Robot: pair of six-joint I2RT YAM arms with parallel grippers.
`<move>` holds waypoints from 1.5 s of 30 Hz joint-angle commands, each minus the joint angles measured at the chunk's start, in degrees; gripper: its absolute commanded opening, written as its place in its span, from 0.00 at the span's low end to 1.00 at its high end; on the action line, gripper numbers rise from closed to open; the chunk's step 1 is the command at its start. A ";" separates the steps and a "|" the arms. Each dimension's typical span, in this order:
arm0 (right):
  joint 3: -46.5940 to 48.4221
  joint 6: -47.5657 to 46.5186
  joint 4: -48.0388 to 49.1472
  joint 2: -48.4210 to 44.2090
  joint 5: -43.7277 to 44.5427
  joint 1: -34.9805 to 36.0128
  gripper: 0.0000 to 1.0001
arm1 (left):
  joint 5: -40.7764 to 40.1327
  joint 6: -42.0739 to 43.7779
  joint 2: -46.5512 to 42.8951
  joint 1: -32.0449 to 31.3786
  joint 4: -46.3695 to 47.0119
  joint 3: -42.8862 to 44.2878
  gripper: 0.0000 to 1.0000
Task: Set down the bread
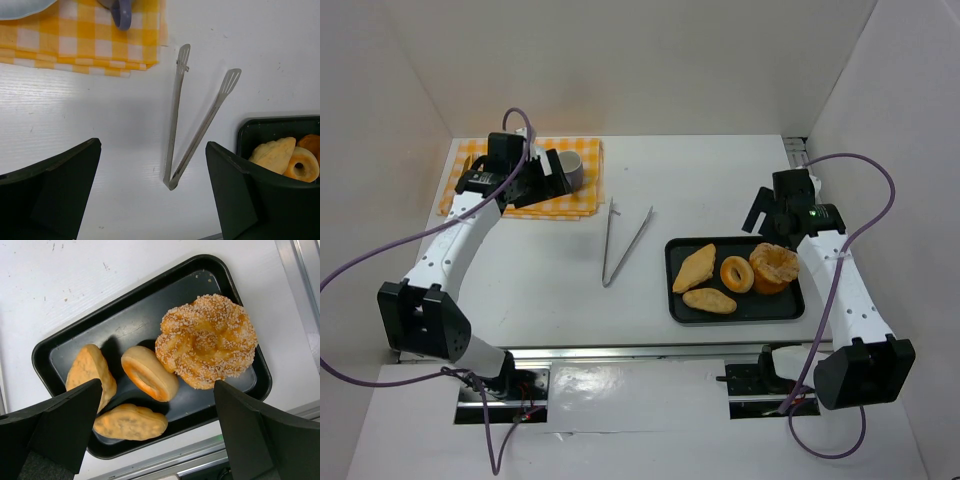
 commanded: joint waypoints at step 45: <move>-3.26 0.87 1.36 -10.00 -1.93 -0.14 1.00 | -10.82 6.25 36.80 -24.51 3.68 7.73 0.83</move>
